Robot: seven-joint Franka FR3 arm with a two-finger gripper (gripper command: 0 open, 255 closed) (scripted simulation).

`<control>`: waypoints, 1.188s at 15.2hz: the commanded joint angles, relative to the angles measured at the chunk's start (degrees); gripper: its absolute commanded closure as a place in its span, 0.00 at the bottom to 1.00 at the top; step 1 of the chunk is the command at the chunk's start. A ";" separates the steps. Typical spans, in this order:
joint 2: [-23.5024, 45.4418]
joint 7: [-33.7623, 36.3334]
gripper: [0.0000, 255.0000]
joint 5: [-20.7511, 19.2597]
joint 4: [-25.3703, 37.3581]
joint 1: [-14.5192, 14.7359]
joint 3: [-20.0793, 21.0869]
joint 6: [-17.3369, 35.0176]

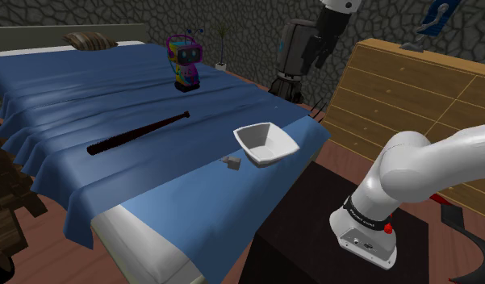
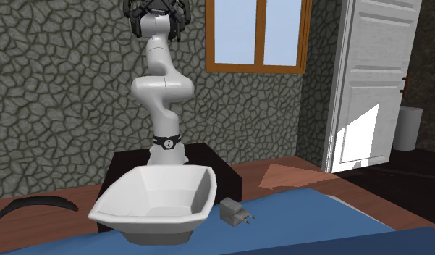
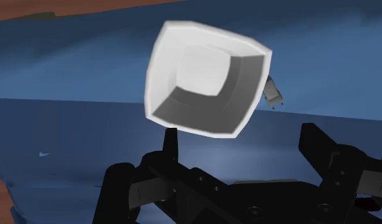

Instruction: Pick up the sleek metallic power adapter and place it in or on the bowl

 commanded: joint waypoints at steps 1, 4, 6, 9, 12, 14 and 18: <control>0.00 0.00 0.00 0.00 0.00 0.00 0.00 0.00; 2.18 -1.22 0.00 0.28 -3.61 1.11 -0.15 5.46; 3.99 -2.06 0.00 0.48 -5.71 1.85 -0.23 9.14; 7.23 -3.35 0.00 0.82 -8.38 3.01 -0.34 14.71; 11.10 -4.71 0.00 1.21 -10.46 4.17 -0.39 20.32; 14.01 -5.64 0.00 1.52 -11.52 4.96 -0.39 24.05; 20.58 -7.61 0.00 2.27 -12.79 6.56 -0.33 31.43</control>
